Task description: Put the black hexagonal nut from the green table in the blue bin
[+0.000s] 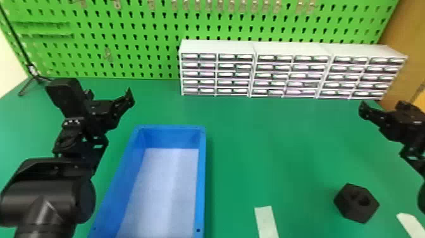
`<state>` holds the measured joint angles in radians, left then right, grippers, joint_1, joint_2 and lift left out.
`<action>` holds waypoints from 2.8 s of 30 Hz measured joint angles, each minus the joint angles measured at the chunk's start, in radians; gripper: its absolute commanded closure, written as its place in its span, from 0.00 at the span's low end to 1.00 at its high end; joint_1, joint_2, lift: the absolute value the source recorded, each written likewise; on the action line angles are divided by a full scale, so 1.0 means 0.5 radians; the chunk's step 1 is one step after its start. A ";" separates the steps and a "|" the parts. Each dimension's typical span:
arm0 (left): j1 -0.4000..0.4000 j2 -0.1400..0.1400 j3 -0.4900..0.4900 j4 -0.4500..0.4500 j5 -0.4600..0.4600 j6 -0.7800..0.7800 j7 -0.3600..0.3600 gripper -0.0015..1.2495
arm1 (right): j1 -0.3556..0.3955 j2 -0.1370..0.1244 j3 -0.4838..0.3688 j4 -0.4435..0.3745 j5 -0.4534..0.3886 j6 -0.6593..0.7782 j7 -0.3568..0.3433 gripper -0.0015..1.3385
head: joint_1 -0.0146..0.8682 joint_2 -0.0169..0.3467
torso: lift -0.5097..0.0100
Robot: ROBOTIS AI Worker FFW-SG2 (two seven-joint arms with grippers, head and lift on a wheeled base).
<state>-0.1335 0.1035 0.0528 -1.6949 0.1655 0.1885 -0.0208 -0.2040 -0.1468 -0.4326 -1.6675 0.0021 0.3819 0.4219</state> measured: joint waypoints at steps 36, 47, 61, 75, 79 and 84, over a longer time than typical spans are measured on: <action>0.020 0.002 0.053 -0.052 -0.087 0.043 -0.001 0.14 | 0.060 -0.059 0.035 -0.033 -0.050 0.078 -0.009 0.20 | 0.79 0.12 | 0.80; 0.027 0.002 0.045 -0.052 -0.082 0.046 -0.001 0.14 | 0.193 -0.220 0.113 -0.144 -0.079 0.284 -0.015 0.20 | 0.79 0.12 | 0.80; 0.034 0.002 0.035 -0.053 -0.084 0.051 -0.003 0.14 | 0.350 -0.529 0.231 -0.341 -0.127 0.656 -0.012 0.20 | 0.79 0.12 | 0.80; 0.041 0.002 0.032 -0.053 -0.101 0.067 -0.029 0.14 | 0.472 -0.855 0.279 -0.491 -0.329 0.993 -0.004 0.20 | 0.79 0.12 | 0.80; 0.041 0.004 0.037 -0.053 -0.108 0.068 -0.041 0.14 | 0.501 -0.937 0.282 -0.511 -0.410 1.064 0.010 0.20 | 0.79 0.12 | 0.80; 0.042 0.005 0.048 -0.057 -0.122 0.074 -0.054 0.14 | 0.535 -1.010 0.281 -0.515 -0.458 1.142 0.078 0.20 | 0.79 0.12 | 0.80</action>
<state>-0.1124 0.1058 0.0769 -1.7233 0.1043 0.2257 -0.0480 0.0635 -0.6516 -0.2921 -1.9251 -0.2271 0.9528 0.4611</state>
